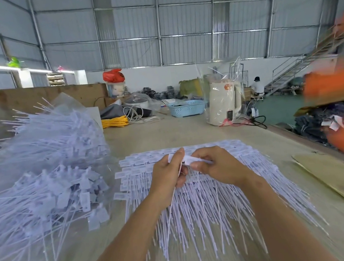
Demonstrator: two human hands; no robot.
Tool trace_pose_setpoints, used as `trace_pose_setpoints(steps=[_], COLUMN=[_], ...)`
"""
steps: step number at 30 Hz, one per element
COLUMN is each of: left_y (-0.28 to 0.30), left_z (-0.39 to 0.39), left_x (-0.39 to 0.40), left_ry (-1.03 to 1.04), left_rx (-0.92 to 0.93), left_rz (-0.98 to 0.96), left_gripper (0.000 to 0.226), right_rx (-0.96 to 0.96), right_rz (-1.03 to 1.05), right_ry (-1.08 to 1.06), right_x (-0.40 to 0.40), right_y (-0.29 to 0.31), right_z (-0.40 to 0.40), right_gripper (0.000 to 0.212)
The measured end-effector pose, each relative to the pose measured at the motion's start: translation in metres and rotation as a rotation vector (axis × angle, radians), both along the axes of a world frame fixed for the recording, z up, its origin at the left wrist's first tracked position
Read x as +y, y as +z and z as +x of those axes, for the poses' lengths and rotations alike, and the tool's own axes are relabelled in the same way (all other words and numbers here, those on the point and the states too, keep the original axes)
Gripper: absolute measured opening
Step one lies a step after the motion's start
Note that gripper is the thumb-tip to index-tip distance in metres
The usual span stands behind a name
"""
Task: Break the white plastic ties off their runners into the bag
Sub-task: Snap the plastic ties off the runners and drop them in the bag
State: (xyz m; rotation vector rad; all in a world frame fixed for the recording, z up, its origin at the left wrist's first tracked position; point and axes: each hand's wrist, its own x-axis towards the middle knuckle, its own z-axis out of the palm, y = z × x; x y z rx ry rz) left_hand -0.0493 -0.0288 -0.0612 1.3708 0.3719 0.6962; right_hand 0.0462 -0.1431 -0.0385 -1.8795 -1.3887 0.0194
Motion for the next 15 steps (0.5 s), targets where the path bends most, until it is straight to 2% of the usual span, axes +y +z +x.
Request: trace_pose_setpoints(steps=[3,5,10,12,15], left_y=[0.001,0.001,0.002,0.004,0.009], left_z=[-0.002,-0.002,0.000,-0.003,-0.011], left_x=[0.000,0.000,0.005,0.010,0.015], left_ry=[-0.013,0.019,0.162,0.081,-0.123], left_rx=[-0.021,-0.037,0.107,0.101,0.034], left_rz=[0.033,0.127,0.412,0.344,0.201], left_gripper=[0.027,0.034,0.044,0.045,0.040], right_rx=[-0.054,-0.111,-0.439,-0.410,-0.348], right_rz=[0.023,0.018,-0.088,-0.061,0.000], right_ry=[-0.016,-0.049,-0.266,-0.254,-0.212], right_x=[0.000,0.001,0.007,0.008,0.006], right_y=[0.001,0.001,-0.002,-0.002,-0.001], right_z=[-0.002,-0.002,-0.002,-0.005,-0.004], right_gripper=[0.011,0.013,0.025,0.027,0.017])
